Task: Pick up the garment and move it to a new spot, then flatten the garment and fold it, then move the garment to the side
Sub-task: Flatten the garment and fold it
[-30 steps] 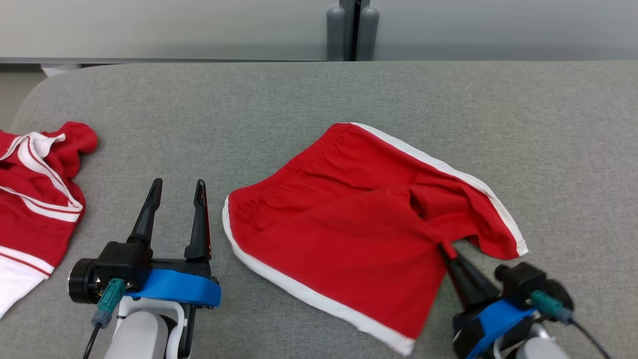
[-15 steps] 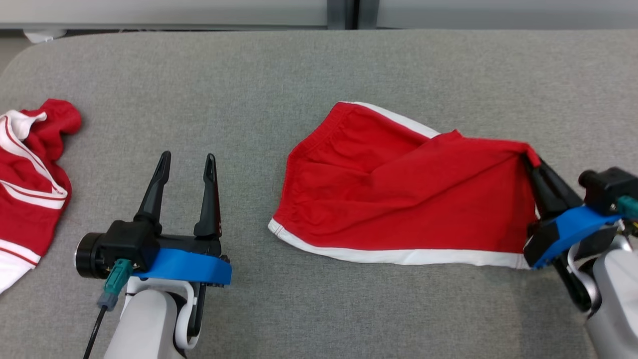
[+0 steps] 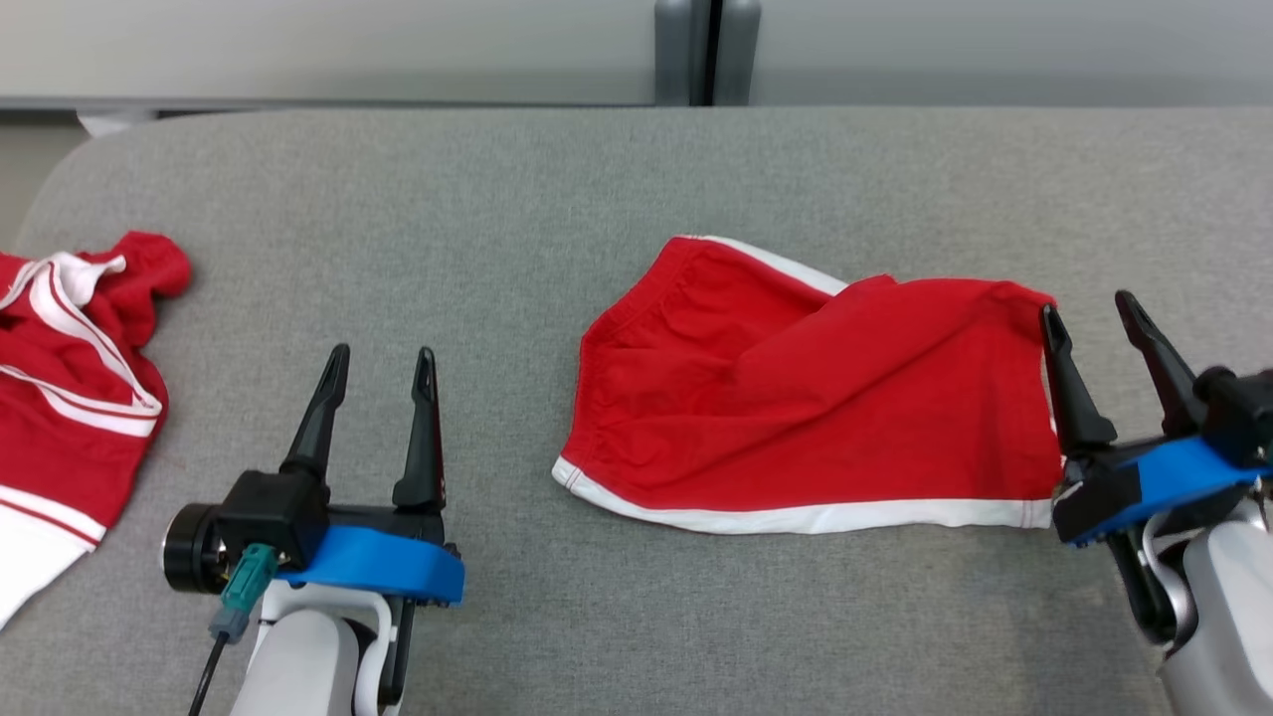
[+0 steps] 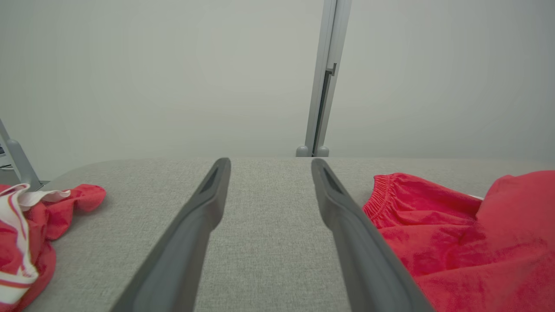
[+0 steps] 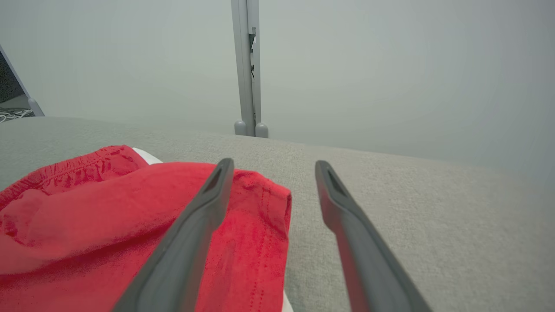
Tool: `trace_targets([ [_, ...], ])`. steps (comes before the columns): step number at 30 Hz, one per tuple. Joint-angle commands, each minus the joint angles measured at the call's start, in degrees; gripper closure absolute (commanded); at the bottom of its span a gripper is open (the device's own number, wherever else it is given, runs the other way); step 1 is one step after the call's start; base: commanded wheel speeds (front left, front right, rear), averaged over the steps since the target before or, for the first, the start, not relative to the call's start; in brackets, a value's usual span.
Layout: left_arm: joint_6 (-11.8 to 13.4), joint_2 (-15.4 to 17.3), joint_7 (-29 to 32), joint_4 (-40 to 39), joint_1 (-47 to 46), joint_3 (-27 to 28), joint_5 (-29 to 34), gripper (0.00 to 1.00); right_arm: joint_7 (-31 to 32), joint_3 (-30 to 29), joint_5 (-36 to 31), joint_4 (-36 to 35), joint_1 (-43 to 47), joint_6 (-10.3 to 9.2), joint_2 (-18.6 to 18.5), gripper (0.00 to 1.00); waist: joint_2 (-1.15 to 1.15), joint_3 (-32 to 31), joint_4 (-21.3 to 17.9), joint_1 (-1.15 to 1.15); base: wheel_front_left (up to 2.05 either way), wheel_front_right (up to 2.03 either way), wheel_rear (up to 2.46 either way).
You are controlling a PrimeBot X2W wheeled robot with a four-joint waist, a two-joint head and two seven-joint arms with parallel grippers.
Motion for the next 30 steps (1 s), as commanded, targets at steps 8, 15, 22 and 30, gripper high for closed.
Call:
trace_targets([
  [8, 0.32, 0.72, -0.24, 1.01, 4.45, 1.62, 0.15, 0.00, -0.64, -4.07, -3.53, -11.99, 12.10, 0.01, 5.68, 0.00, 0.00, -5.71, -2.49, 0.01, 0.00, 0.00, 0.00],
  [15, 0.93, 1.39, -0.25, 1.00, 7.46, 2.16, -0.20, 0.00, 2.42, -5.08, -5.33, -20.25, 19.64, 0.01, 9.33, 0.00, 0.00, -7.80, -3.22, 0.01, 0.00, 0.00, 0.00],
  [22, 1.41, 1.91, 0.17, 0.49, 8.34, 1.98, -0.28, 0.00, 4.52, -5.41, -5.81, -23.69, 21.97, 0.01, 10.71, 0.00, 0.00, -7.92, -3.65, 0.01, 0.00, 0.00, 0.00],
  [30, 0.97, 1.83, 1.66, -0.11, 7.26, 1.06, -0.91, 0.00, 5.05, -5.41, -5.70, -24.50, 21.92, 0.01, 10.87, 0.00, 0.00, -7.27, -3.68, 0.01, 0.00, 0.00, 0.00],
])
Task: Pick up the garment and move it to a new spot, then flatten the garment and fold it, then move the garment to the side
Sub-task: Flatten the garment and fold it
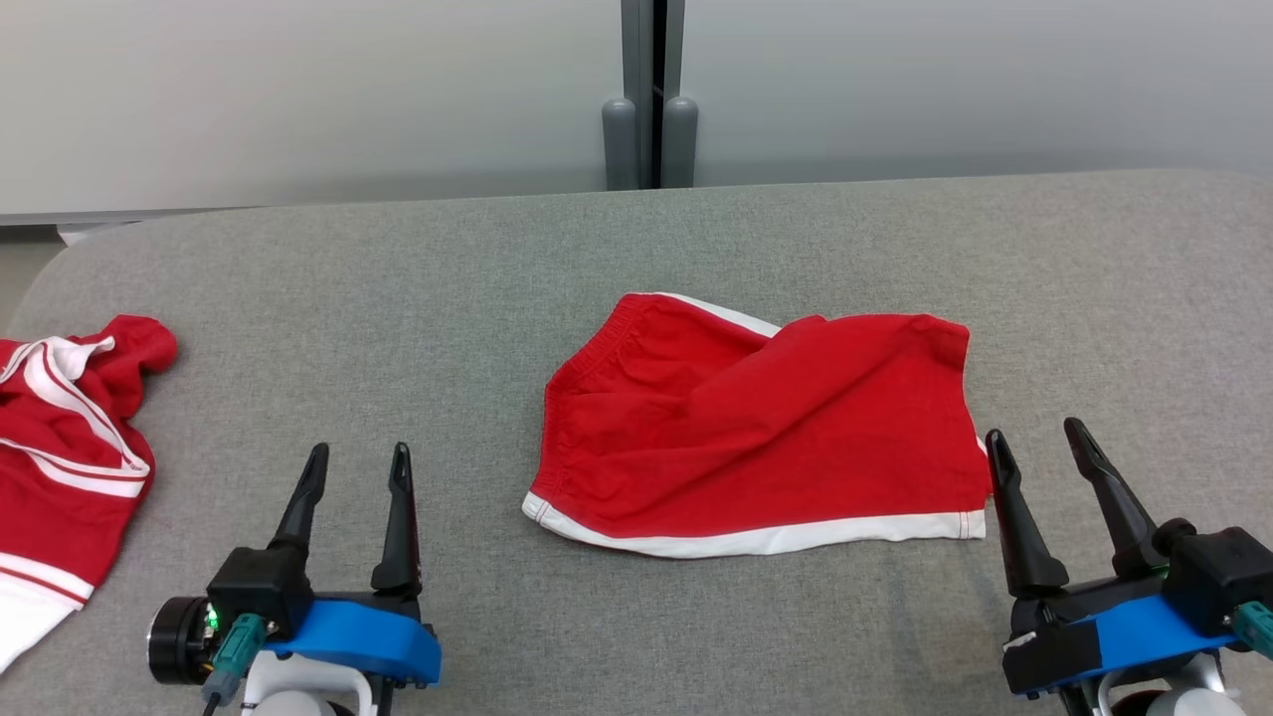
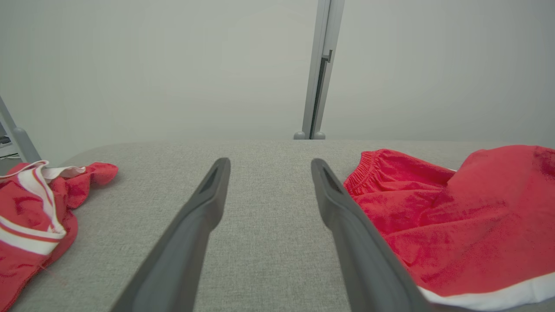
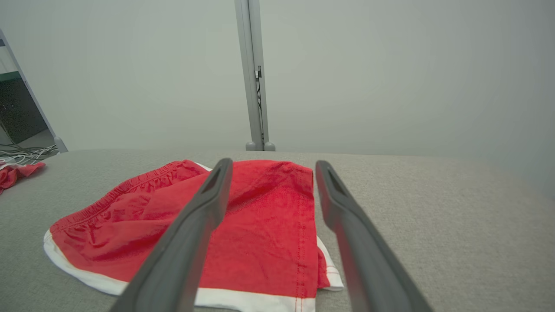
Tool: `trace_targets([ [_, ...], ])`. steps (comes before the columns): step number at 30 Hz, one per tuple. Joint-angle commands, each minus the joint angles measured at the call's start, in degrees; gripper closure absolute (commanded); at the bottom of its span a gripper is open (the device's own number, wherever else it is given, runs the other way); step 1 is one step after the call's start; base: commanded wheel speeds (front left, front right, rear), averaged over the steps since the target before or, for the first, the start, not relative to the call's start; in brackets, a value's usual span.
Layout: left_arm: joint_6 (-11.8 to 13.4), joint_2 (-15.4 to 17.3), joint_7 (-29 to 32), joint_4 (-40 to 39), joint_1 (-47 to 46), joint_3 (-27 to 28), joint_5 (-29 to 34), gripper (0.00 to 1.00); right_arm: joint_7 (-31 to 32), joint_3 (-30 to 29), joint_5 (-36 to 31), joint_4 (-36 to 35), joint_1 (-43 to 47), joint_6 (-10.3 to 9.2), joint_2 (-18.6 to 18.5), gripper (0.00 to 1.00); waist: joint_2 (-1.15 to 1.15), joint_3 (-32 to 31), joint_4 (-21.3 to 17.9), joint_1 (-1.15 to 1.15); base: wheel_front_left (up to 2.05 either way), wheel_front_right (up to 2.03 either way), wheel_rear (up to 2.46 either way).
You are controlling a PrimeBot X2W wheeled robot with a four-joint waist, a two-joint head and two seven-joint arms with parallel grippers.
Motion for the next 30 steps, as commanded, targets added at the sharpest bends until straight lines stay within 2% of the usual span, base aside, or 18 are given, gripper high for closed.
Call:
trace_targets([
  [1, -0.72, -0.33, 1.05, -0.53, -1.19, -0.69, -0.70, 0.00, 0.00, -0.13, -0.23, -0.31, 0.56, 0.01, 0.05, 0.00, 0.01, 0.32, 0.03, 0.00, 0.00, 0.00, 0.00],
  [6, -3.27, -0.99, 9.34, 0.81, -2.92, -4.86, -2.54, 0.00, 0.62, 0.31, -0.41, -0.38, 0.90, 0.01, 0.09, 0.00, 0.01, 1.51, -0.17, 0.00, 0.00, 0.00, 0.00],
  [7, -3.27, -0.99, 9.34, 0.81, -2.92, -4.86, -2.54, 0.00, 0.62, 0.31, -0.41, -0.38, 0.90, 0.01, 0.09, 0.00, 0.01, 1.51, -0.17, 0.00, 0.00, 0.00, 0.00],
  [13, -5.02, -1.18, 20.26, 4.22, -4.51, -9.81, -5.80, 0.00, 0.82, 1.19, 0.35, 0.38, 0.33, 0.01, -0.45, 0.00, 0.01, 3.15, -1.50, 0.00, 0.00, 0.00, 0.00],
  [19, -5.31, -0.94, 22.17, 7.36, -6.60, -10.14, -8.24, 0.00, 1.15, 1.23, 0.74, 1.53, 0.01, 0.01, -0.54, 0.00, 0.01, 4.51, -2.60, 0.00, 0.00, 0.00, 0.00],
  [20, -5.34, -0.94, 22.11, 7.71, -7.01, -10.13, -8.56, 0.30, 1.07, 1.02, 0.80, 1.94, 0.09, 0.01, -0.66, 0.00, 0.01, 4.69, -2.76, 0.00, 0.00, 0.00, 0.00],
  [21, -5.40, -0.88, 21.86, 8.00, -7.36, -10.19, -8.90, 1.00, 1.03, 0.73, 0.77, 2.49, 0.11, 0.01, -0.85, 0.00, 0.01, 4.87, -2.92, 0.00, 0.00, 0.00, 0.00],
  [26, -5.53, -0.29, 21.27, 8.97, -8.38, -10.75, -10.01, 1.00, 1.24, -0.68, 1.42, 7.68, -0.03, 0.01, -1.41, 0.00, 0.01, 5.71, -3.26, 0.00, 0.00, 0.00, 0.00],
  [30, -5.59, -0.02, 20.63, 8.86, -8.81, -10.99, -10.26, 1.00, 0.93, 0.49, 2.40, 13.99, -2.29, 0.01, -2.11, 0.00, 0.01, 6.73, -3.15, 0.00, 0.00, 0.00, 0.00],
])
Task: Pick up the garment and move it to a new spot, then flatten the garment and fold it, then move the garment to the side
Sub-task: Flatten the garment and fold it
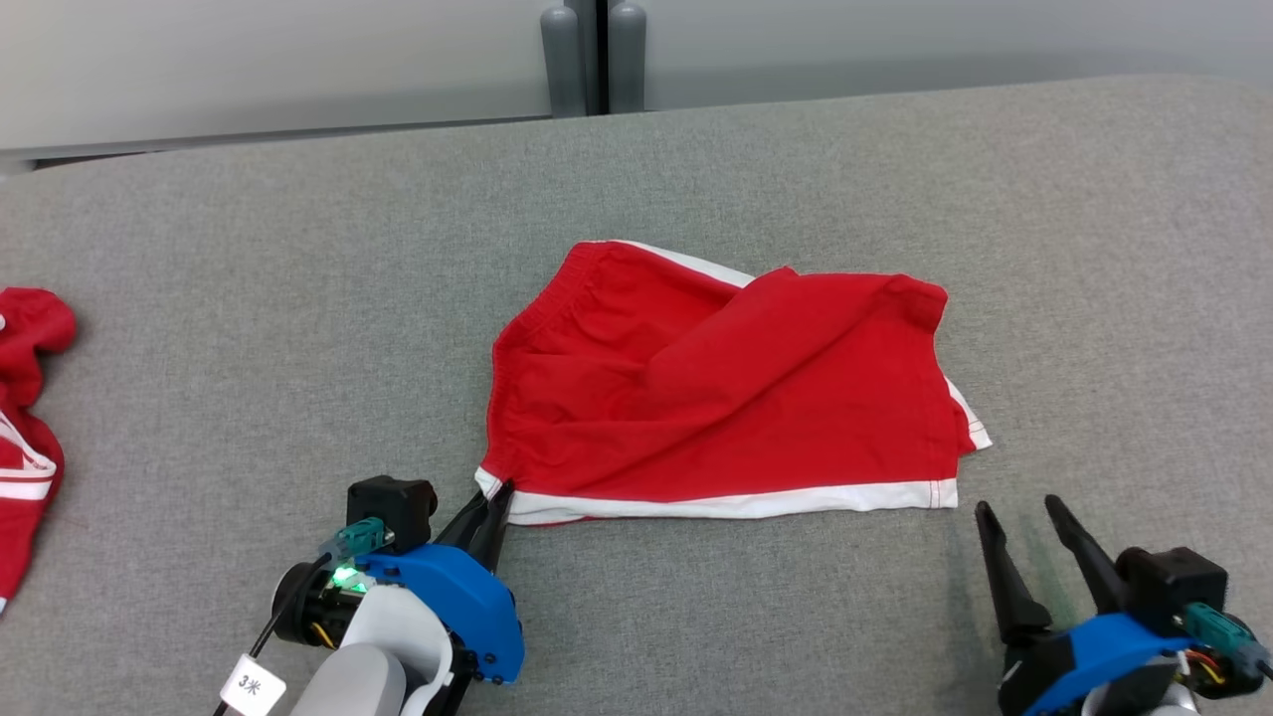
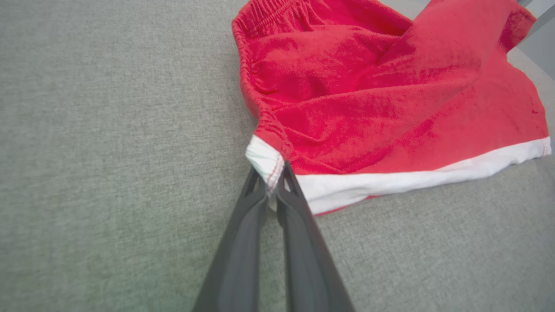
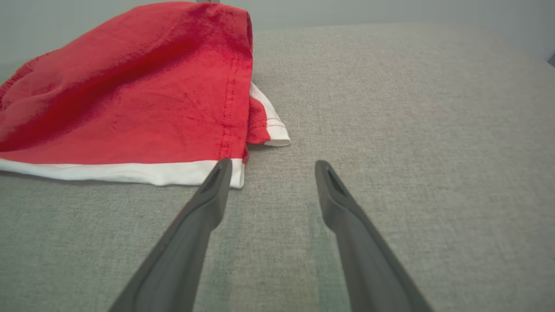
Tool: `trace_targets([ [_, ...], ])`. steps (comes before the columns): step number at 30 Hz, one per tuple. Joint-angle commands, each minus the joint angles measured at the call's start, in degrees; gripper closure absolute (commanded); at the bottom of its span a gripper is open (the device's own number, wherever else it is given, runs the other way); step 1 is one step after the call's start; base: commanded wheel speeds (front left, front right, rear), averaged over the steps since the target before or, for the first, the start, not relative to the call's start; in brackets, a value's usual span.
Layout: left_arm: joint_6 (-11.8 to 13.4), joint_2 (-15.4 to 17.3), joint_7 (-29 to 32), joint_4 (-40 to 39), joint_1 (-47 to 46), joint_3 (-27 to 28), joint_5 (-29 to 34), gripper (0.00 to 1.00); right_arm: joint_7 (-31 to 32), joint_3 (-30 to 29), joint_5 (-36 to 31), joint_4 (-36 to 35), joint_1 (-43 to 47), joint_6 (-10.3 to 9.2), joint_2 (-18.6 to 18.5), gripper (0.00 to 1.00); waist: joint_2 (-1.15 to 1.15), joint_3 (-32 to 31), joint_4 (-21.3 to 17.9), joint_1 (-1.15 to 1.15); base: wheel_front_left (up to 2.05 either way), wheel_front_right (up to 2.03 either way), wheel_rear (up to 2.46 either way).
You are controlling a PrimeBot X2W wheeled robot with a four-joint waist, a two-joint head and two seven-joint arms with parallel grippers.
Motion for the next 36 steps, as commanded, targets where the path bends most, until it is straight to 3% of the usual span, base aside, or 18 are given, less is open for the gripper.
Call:
trace_targets([
  [1, -0.31, 0.18, -0.34, -0.22, -1.18, -0.09, -0.11, 1.00, -0.55, 0.75, 0.78, 1.66, -1.95, 0.01, -0.32, 0.00, 0.00, 0.56, 0.26, 0.00, 0.00, 0.00, 0.00],
  [7, -0.33, 0.25, -1.33, -0.59, -1.87, -0.34, -0.38, 1.00, -1.97, 5.92, 3.38, 11.15, -7.82, 0.01, -0.70, 0.00, 0.00, 1.89, 0.86, 0.00, 0.00, 0.00, 0.00],
  [9, -0.29, 0.14, -1.83, -0.76, -2.01, -0.47, -0.41, 1.00, -1.99, 7.15, 4.45, 13.63, -9.06, 0.01, -0.96, 0.71, 0.00, 1.91, 1.29, 0.00, 0.00, 0.00, 0.00],
  [10, -0.28, 0.09, -2.04, -0.85, -2.01, -0.52, -0.51, 1.00, -2.04, 7.84, 4.97, 14.64, -9.47, 0.01, -1.08, 1.00, 0.00, 1.86, 1.45, 0.00, 0.00, 0.00, 0.00],
  [14, 0.23, -0.07, -3.67, -1.97, -1.55, -0.39, -0.48, 1.00, -3.42, 9.93, 7.14, 15.63, -9.75, 0.01, -2.36, 1.00, 0.00, 1.28, 1.75, 0.00, 0.00, 0.00, 0.00],
  [18, 0.87, 0.15, -5.81, -4.51, -0.38, -0.01, -0.38, 1.00, -5.45, 9.75, 8.03, 11.77, -9.34, 0.01, -3.74, 1.00, 0.00, -0.16, 1.34, 0.00, 0.00, 0.00, 0.00],
  [26, 2.13, 1.79, -8.86, -17.37, -0.44, 0.80, 1.02, 1.00, -6.47, 4.80, 5.25, -5.09, -10.30, 0.01, -6.07, 1.00, 0.00, -3.73, 0.56, 0.00, 0.00, 0.00, 0.00],
  [36, 3.44, 4.27, -10.72, -37.49, -6.55, 2.82, 4.17, 1.00, 0.80, -4.47, 0.71, -28.03, -14.82, 0.00, -7.46, 1.00, 0.00, -8.46, 1.27, 0.00, 0.00, 0.00, 0.00],
])
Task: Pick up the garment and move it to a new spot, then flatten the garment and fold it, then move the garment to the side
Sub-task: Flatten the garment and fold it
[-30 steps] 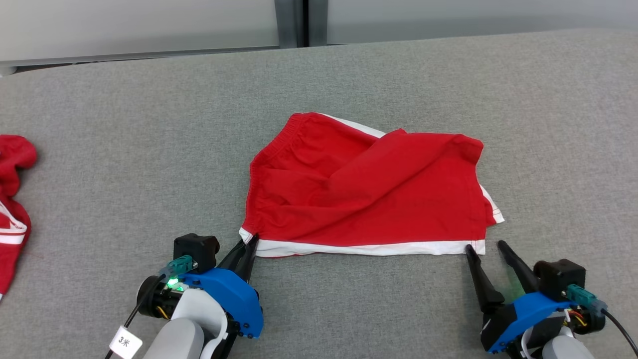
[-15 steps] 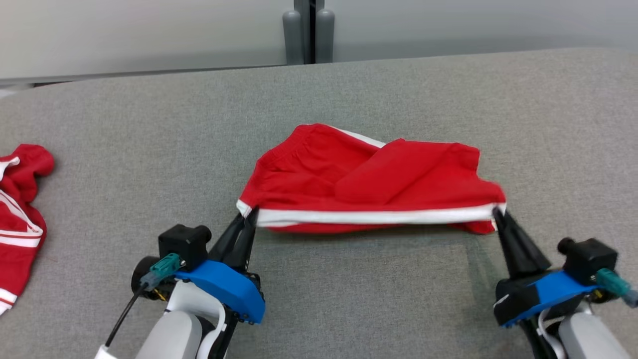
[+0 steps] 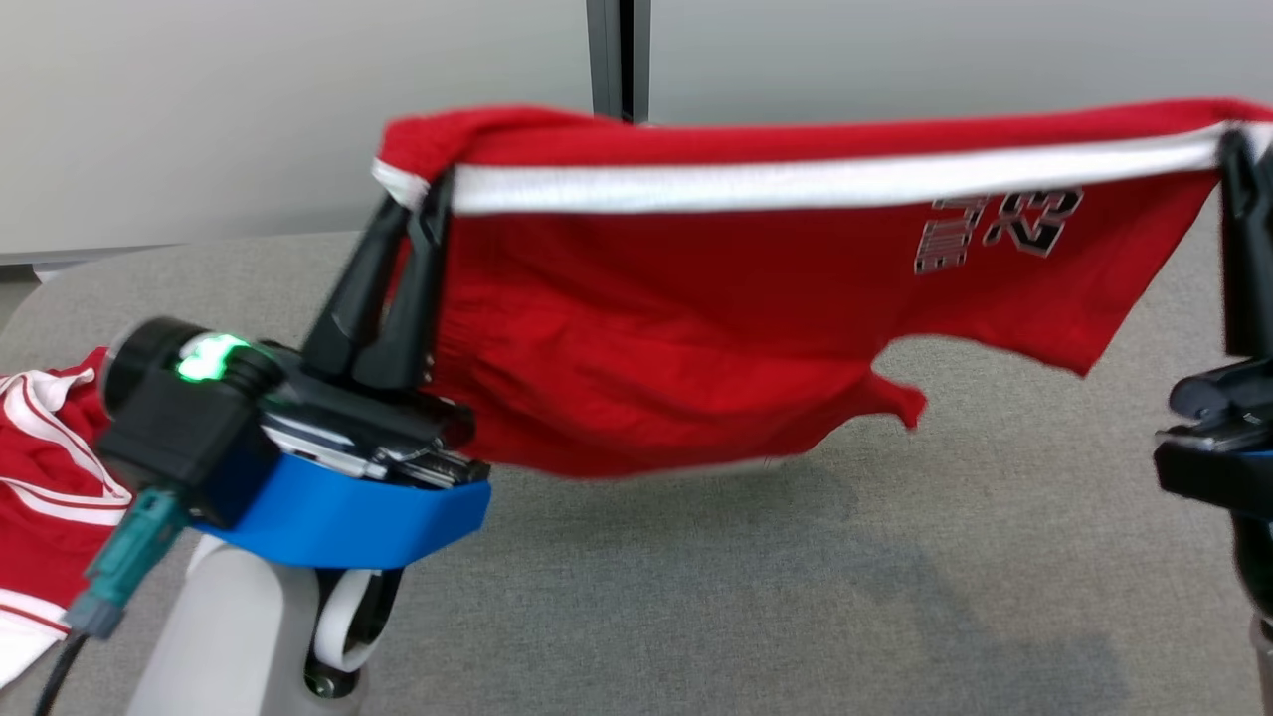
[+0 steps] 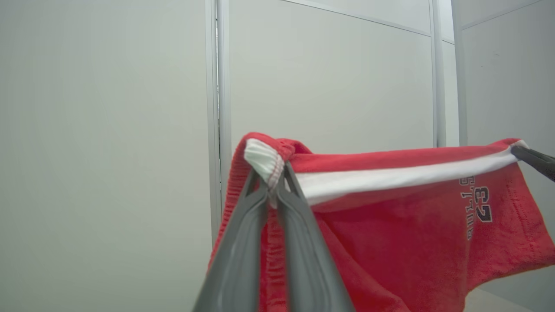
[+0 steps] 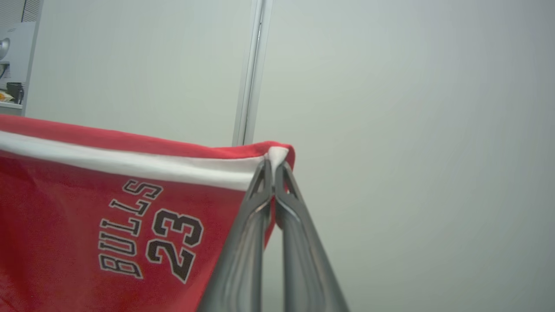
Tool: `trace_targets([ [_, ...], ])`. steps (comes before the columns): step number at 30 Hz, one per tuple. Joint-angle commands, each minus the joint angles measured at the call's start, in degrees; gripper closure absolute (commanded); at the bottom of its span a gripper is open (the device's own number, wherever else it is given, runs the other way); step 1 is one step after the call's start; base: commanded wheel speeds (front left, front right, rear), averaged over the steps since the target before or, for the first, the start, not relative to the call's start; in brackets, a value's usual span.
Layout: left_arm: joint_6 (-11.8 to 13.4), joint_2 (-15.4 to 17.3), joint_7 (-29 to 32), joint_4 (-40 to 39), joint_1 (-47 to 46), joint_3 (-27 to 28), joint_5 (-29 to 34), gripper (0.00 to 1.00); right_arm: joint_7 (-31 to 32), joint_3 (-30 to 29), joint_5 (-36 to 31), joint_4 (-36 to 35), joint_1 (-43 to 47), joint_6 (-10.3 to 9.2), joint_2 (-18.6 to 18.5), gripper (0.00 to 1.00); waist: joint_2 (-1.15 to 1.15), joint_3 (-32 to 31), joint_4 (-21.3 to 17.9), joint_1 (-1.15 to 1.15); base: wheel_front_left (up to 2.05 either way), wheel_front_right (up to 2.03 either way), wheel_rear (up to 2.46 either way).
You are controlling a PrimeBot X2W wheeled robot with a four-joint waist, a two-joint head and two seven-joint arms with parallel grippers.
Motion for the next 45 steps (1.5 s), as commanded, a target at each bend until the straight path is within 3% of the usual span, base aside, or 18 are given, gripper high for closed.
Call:
trace_targets([
  [1, 0.69, 0.46, -0.04, -1.97, -1.60, 0.81, 0.36, 1.00, 1.08, -1.17, 0.11, -1.78, -1.31, -0.02, -0.10, 1.00, 0.00, -0.49, 0.01, 0.01, 0.00, 0.00, 0.00],
  [9, 1.13, 0.46, 2.26, -4.00, -5.25, 1.34, -0.53, 1.00, 3.96, -2.53, 1.66, -4.33, -4.67, -0.03, 0.61, 1.00, 0.00, 0.83, -0.05, 0.01, 0.00, 0.00, 0.00],
  [19, -1.47, -0.98, 0.68, 8.90, -16.74, 0.65, -3.71, 1.00, 3.89, 0.98, 4.78, 4.42, -16.39, -0.01, -1.11, 1.00, 0.00, 8.32, -0.07, 0.01, 0.00, 0.00, 0.00],
  [26, -2.73, -2.72, -6.33, 31.58, -37.53, 1.55, -4.75, 1.00, 1.21, 5.09, 6.80, 18.81, -37.07, -0.01, -0.62, 1.00, 0.00, 15.19, -0.57, 0.01, 0.00, 0.00, 0.00],
  [32, -2.47, -3.98, -10.75, 53.97, -47.34, 3.84, -5.63, 1.00, -2.86, 11.49, 7.87, 37.98, -49.08, -0.01, 2.95, 1.00, 0.00, 17.30, -1.98, 0.01, 0.00, 0.00, 0.00],
  [39, -2.24, -5.77, -11.91, 74.60, -43.29, 7.16, -9.18, 1.00, -6.07, 19.63, 11.63, 58.64, -47.27, -0.01, 8.85, 1.00, 0.00, 17.24, -2.97, 0.01, 0.00, 0.00, 0.00],
  [45, -3.00, -7.05, -11.95, 80.13, -34.87, 5.29, -9.29, 1.00, -7.55, 24.92, 16.41, 64.77, -37.02, -0.01, 9.71, 1.00, 0.00, 16.86, -1.93, 0.01, 0.00, 0.00, 0.00],
])
